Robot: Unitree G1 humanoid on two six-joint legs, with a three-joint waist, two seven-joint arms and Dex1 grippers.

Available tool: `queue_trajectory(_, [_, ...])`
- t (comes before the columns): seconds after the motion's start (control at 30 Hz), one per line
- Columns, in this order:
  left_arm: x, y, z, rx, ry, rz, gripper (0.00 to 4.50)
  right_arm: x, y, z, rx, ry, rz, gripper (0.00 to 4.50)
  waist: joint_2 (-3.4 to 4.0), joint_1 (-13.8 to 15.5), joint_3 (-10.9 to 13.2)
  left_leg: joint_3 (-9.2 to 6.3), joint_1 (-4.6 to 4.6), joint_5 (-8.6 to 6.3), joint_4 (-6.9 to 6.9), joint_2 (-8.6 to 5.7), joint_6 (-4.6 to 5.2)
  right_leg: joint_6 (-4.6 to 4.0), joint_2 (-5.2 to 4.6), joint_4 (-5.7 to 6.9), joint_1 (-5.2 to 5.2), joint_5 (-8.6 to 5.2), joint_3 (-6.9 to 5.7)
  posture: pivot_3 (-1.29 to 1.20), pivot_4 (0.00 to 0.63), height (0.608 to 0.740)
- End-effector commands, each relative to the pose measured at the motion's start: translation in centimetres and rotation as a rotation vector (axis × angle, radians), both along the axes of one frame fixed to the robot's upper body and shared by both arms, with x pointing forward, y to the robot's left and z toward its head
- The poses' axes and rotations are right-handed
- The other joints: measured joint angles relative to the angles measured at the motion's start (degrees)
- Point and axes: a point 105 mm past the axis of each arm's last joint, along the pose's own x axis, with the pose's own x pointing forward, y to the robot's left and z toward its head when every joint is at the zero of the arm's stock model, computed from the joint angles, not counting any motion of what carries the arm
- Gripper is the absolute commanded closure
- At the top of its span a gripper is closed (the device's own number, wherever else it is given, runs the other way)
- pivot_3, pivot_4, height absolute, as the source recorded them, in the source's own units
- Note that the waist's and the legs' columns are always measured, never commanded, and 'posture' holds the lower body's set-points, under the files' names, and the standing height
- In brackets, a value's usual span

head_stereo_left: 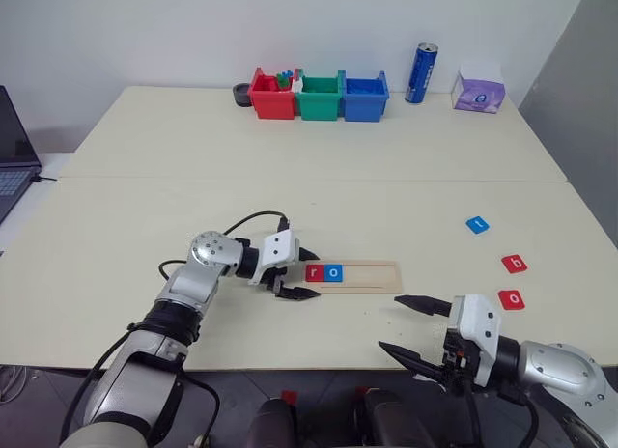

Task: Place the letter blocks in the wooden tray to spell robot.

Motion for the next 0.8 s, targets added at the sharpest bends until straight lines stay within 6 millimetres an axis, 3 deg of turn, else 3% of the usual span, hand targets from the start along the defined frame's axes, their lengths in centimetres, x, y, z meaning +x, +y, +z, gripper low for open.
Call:
queue_trajectory(0.03, [0.2,-0.5,0.7,-0.012,-0.047,-0.031,1.12,-0.4,0.7,1.2,0.024,-0.029,0.032,0.64,0.00,0.0,0.0,-0.01,0.00,0.00,0.00,0.00,0.00,0.00,0.00,0.00,0.00,0.00,-0.01,0.00,0.150,0.740])
queue_trajectory(0.13, [0.4,-0.5,0.7,-0.018,-0.045,-0.020,1.12,-0.4,0.8,1.2,0.029,-0.019,0.034,0.64,0.00,0.0,0.0,0.00,0.00,0.00,0.00,0.00,0.00,0.00,0.00,0.00,0.00,0.00,0.00,0.00,0.150,0.740])
queue_trajectory(0.23, [0.4,-0.3,0.6,-0.020,-0.014,-0.010,0.11,-0.3,0.8,1.3,0.030,-0.022,0.034,0.64,0.00,0.0,0.0,0.00,0.00,0.00,0.01,0.00,0.00,0.00,0.00,0.01,0.00,0.00,-0.01,0.00,0.150,0.740])
queue_trajectory(0.27, [0.5,-0.3,0.6,-0.020,-0.014,-0.010,0.05,-0.2,0.8,1.3,0.030,-0.022,0.035,0.64,0.00,0.0,0.0,-0.01,0.00,0.00,0.01,0.00,0.00,0.00,0.00,0.01,0.00,0.00,-0.01,0.00,0.150,0.740])
queue_trajectory(0.63, [1.4,0.1,2.5,-0.092,-0.086,0.025,0.05,0.1,0.8,1.5,0.028,-0.030,0.033,0.64,0.00,0.0,0.0,-0.01,0.00,0.00,0.01,0.00,0.00,0.00,0.00,0.02,0.00,0.00,-0.01,0.00,0.150,0.740])
queue_trajectory(0.8, [0.8,0.2,3.0,-0.101,-0.083,0.015,0.05,0.4,0.5,1.5,0.017,-0.032,0.025,0.64,0.00,0.0,0.0,-0.01,0.00,0.00,0.01,0.00,0.00,0.00,0.00,0.01,0.00,0.00,-0.01,0.00,0.150,0.740])
